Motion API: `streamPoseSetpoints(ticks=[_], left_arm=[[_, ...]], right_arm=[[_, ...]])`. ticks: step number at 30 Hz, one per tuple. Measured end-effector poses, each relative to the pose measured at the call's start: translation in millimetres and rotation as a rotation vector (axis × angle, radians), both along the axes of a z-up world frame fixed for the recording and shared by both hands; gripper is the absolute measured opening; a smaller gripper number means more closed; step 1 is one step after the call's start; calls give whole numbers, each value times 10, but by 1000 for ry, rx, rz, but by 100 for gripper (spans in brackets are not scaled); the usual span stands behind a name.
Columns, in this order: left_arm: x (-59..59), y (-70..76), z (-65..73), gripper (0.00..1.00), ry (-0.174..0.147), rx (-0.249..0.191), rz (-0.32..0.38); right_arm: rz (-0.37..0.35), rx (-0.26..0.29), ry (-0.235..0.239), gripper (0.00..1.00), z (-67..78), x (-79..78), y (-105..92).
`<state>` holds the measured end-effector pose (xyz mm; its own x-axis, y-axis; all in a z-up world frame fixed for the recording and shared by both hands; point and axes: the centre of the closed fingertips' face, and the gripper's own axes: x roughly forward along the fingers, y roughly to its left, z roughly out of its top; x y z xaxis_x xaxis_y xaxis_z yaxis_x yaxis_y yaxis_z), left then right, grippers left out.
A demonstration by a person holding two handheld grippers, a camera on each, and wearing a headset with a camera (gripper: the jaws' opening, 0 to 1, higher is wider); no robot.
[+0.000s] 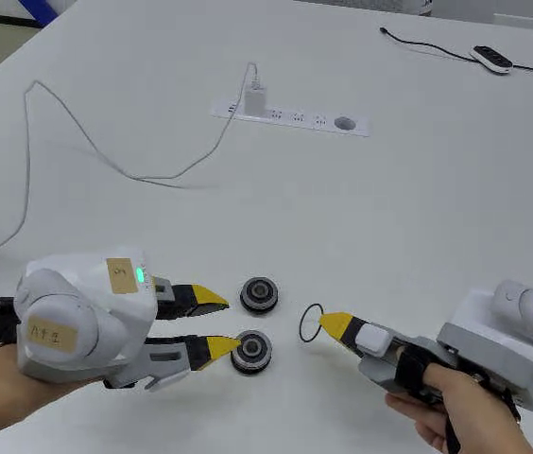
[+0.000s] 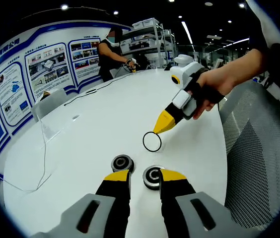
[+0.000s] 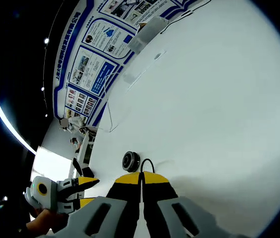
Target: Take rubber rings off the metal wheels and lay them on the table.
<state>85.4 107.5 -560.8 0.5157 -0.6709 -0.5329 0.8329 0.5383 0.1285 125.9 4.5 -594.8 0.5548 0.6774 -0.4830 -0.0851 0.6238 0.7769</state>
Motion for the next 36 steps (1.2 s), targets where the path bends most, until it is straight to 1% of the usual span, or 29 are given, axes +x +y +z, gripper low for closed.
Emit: streamPoseSetpoints(ticks=[2,6,7,9,10,11,12,14,15,17,19,21,24,29,31,33,34,35,36], left_arm=[[-3,-17,6,23,-1,-2,-2],[3,-24,16,23,-3,-5,0],[6,-22,21,23,-2,-9,3],[9,-21,23,22,-3,-10,4],[3,-22,17,22,-5,-1,-1],[-2,-22,10,22,-8,10,-7],[-14,-29,-1,22,-5,18,-15],[-19,-40,-3,22,-1,12,-15],[-18,-45,-3,22,-1,9,-14],[-16,-54,-3,22,0,7,-14],[-11,-58,-1,22,0,4,-13],[-4,-55,-5,22,-3,10,-14],[2,-53,-9,22,-1,11,-14],[8,-49,-31,21,5,16,-13],[3,-58,-44,22,10,16,-16],[7,-63,-63,21,11,24,-20],[9,-67,-70,21,13,24,-21],[13,-76,-83,21,17,24,-23],[17,-83,-91,21,17,27,-26]], right_arm=[[-13,-35,8,1,-64,0,-81],[-20,-103,-3,2,-119,-11,-167],[-18,-132,-8,2,-140,-18,-195],[0,-164,-23,2,-159,-29,-211],[6,-198,-31,2,-184,-34,-242],[12,-212,-31,2,-194,-41,-249],[27,-238,-40,2,-210,-50,-260],[33,-257,-41,2,-225,-59,-267],[34,-268,-52,3,-220,-55,-274],[35,-277,-71,5,-202,-40,-284],[36,-280,-77,7,-195,-31,-291],[40,-292,-86,8,-185,-28,-303],[40,-308,-119,11,-143,-11,-322],[57,-286,-155,11,-74,-2,-276],[67,-267,-167,13,-44,-2,-234],[113,-248,-231,16,42,-1,-131],[139,-246,-254,18,62,-4,-99],[169,-232,-273,19,98,-22,-42],[178,-215,-282,20,124,-29,-10]])
